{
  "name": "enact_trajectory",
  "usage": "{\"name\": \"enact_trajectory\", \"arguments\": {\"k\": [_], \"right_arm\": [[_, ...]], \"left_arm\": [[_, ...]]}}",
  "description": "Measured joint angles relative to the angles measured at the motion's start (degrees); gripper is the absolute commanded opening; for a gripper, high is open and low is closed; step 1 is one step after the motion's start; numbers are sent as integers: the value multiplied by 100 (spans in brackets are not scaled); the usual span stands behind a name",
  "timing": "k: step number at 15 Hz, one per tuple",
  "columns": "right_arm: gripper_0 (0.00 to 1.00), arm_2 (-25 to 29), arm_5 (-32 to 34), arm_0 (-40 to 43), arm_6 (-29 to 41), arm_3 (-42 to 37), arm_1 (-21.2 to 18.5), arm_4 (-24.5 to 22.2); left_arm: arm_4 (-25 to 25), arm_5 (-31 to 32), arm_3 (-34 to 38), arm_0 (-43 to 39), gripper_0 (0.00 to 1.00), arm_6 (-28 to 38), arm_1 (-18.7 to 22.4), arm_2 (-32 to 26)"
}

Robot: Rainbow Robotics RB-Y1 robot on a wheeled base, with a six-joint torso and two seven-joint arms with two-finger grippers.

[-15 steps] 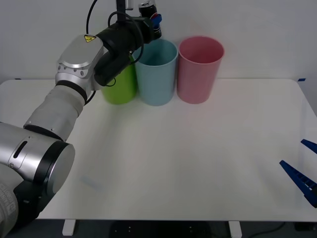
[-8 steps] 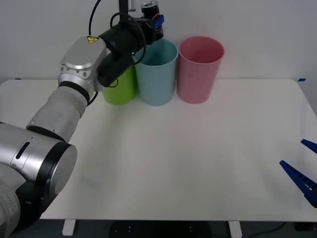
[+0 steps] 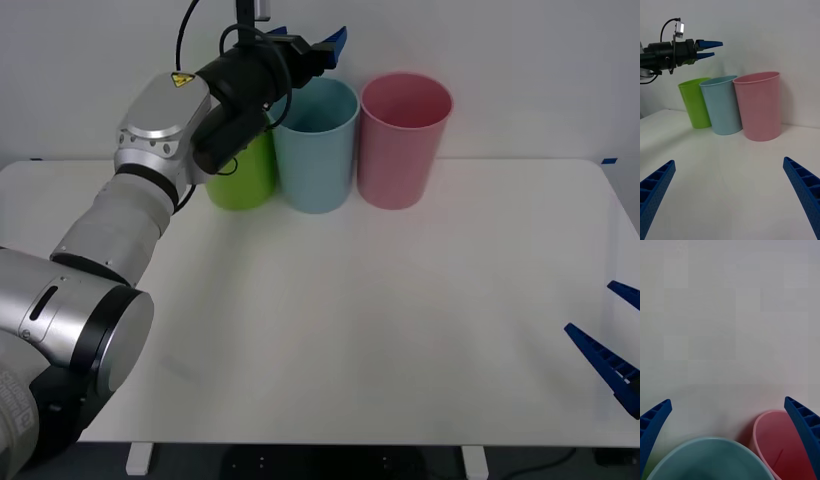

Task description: Grasp the object on the table and drop it into the matching bin: aluminum can to the light blue bin, PET bottle to the pink bin.

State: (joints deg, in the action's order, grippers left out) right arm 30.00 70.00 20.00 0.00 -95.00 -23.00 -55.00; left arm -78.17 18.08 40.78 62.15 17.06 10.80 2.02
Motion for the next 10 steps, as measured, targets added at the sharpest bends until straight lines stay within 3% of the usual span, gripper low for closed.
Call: {"name": "enact_trajectory", "arguments": {"k": [5, 10], "right_arm": [[100, 0, 0, 0, 0, 0, 0, 0], [100, 0, 0, 0, 0, 0, 0, 0]], "left_arm": [[474, 119, 0, -45, 100, -31, 253, 191], [2191, 262, 16, -54, 100, -218, 1039, 1387]]}}
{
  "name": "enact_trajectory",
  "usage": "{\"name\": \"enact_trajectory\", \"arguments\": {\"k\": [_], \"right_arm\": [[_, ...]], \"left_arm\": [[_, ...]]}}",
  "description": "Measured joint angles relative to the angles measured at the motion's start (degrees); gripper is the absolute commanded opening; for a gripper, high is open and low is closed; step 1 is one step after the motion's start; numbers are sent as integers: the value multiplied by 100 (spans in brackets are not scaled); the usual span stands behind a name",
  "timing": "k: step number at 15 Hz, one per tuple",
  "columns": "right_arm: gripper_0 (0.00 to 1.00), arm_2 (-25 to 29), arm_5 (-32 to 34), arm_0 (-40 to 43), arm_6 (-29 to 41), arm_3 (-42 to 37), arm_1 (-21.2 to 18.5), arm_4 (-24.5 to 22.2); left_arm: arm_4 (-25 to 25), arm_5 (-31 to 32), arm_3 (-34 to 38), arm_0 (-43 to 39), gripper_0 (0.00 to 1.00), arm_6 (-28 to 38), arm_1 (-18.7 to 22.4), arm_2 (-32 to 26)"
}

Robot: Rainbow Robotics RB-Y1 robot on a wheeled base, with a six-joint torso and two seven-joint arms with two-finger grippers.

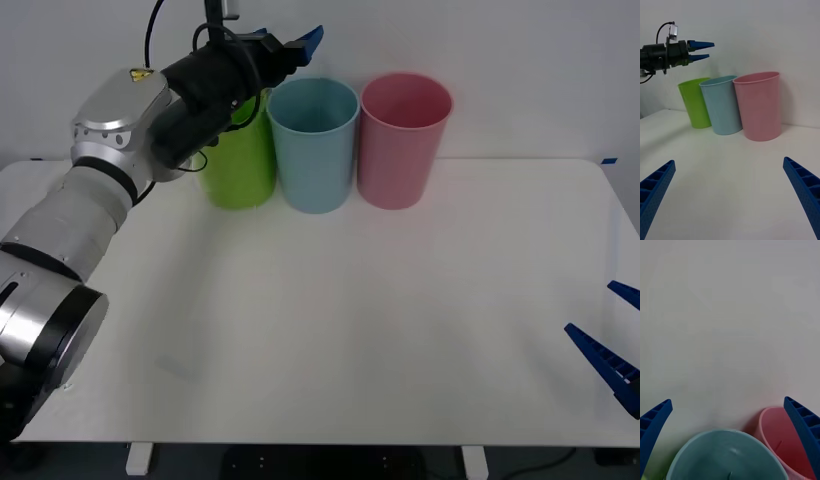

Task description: Grasp the object on the table and drop it into the matching bin: aluminum can to the light blue bin, PET bottle to the pink bin.

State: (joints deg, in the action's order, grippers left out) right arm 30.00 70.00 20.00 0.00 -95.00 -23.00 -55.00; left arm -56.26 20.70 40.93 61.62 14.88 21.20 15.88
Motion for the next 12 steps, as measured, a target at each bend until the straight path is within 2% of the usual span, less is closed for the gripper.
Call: {"name": "enact_trajectory", "arguments": {"k": [3, 8, 12], "right_arm": [[100, 0, 0, 0, 0, 0, 0, 0], [100, 0, 0, 0, 0, 0, 0, 0], [100, 0, 0, 0, 0, 0, 0, 0]], "left_arm": [[695, 107, 99, -32, 100, -117, 333, 487], [1172, 144, 961, -683, 100, -243, 709, 511], [1476, 218, 1690, -1312, 100, -320, 1161, 506]]}}
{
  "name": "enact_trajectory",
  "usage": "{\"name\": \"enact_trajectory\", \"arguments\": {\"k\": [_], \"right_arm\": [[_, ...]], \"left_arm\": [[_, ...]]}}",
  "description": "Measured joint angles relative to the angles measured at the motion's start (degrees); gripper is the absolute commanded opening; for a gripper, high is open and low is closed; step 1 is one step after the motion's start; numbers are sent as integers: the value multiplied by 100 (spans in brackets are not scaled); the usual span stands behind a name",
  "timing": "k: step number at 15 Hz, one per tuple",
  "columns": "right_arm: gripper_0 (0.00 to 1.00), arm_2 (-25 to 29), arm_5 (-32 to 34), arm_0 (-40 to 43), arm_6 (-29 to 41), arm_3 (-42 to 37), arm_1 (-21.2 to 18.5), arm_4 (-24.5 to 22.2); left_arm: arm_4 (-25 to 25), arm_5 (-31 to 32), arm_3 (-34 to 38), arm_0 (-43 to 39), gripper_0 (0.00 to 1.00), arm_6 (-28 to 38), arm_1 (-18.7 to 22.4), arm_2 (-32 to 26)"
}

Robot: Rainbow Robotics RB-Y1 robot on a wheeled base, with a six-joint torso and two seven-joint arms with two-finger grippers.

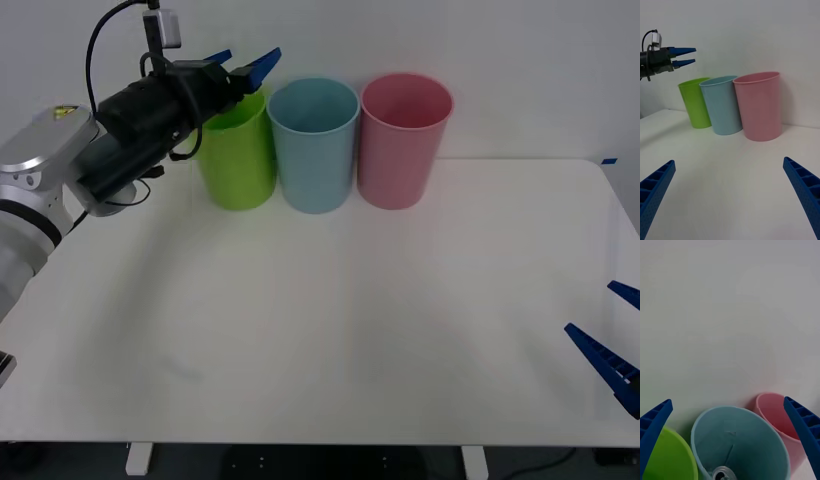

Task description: Grasp the object on the table and drop it into the matching bin: aluminum can to the light blue bin, PET bottle to the pink bin.

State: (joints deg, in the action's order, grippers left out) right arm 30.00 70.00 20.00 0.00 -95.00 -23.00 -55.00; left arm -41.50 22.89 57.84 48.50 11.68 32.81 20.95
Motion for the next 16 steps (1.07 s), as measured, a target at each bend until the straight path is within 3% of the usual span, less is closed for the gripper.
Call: {"name": "enact_trajectory", "arguments": {"k": [4, 12, 16], "right_arm": [[100, 0, 0, 0, 0, 0, 0, 0], [100, 0, 0, 0, 0, 0, 0, 0], [100, 0, 0, 0, -1, 0, 0, 0]], "left_arm": [[-227, 404, 618, -761, 100, -151, 275, -397], [-2046, 2579, 1435, -2379, 100, -145, 271, -2481], [-2776, 3626, 1960, -3047, 100, 358, 271, -3488]]}}
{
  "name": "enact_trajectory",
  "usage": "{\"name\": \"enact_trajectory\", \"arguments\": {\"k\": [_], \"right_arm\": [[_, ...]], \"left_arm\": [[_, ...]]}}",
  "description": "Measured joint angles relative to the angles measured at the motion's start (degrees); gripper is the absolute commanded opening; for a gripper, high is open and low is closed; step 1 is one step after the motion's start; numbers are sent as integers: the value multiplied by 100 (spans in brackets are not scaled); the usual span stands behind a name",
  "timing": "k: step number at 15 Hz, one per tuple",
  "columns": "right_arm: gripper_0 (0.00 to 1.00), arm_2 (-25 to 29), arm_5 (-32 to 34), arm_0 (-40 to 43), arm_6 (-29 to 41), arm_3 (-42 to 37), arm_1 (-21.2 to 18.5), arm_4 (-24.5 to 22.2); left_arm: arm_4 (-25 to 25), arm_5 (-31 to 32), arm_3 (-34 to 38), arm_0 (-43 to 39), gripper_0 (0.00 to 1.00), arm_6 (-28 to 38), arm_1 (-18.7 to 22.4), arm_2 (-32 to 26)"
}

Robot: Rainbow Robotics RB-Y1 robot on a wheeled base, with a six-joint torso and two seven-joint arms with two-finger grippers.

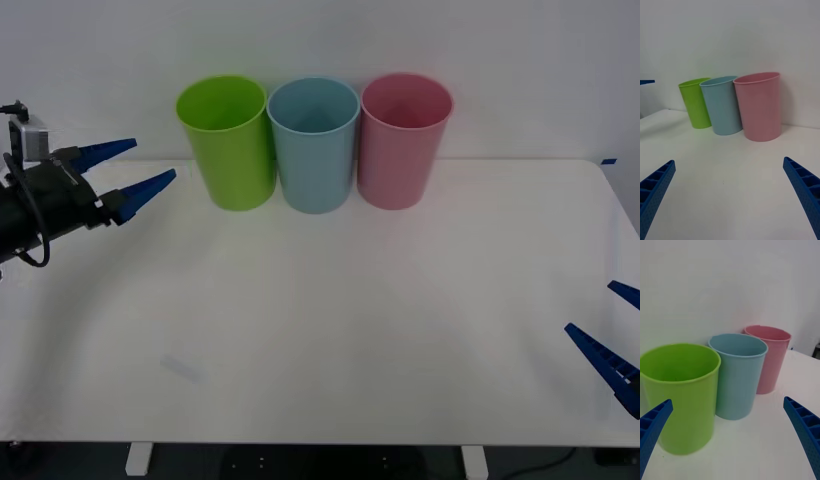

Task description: Grasp the object on the table and drop it into the matching bin: aluminum can to the light blue bin, PET bottle to the pink bin.

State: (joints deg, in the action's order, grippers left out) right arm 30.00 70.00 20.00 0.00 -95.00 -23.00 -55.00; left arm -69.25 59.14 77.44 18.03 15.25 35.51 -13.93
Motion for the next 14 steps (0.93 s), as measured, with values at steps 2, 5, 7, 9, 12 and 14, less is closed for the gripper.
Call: {"name": "enact_trajectory", "arguments": {"k": [2, 5, 7, 9, 12, 14], "right_arm": [[100, 0, 0, 0, 0, 0, 0, 0], [100, 0, 0, 0, 0, 0, 0, 0], [100, 0, 0, 0, 0, 0, 0, 0], [100, 0, 0, 0, 0, 0, 0, 0], [100, 0, 0, 0, 0, 0, 0, 0], [100, 0, 0, 0, 1, 0, 0, 0]], "left_arm": [[-325, 413, 423, -407, 100, 389, 0, -474], [-309, 635, 857, -1017, 100, 589, 2, -785], [-210, 694, 1041, -1404, 100, 575, 1, -898], [-166, 834, 1230, -1749, 100, 560, 0, -1079], [-44, 939, 1482, -2187, 100, 555, 0, -1290], [13, 993, 1514, -2363, 100, 521, 0, -1363]]}}
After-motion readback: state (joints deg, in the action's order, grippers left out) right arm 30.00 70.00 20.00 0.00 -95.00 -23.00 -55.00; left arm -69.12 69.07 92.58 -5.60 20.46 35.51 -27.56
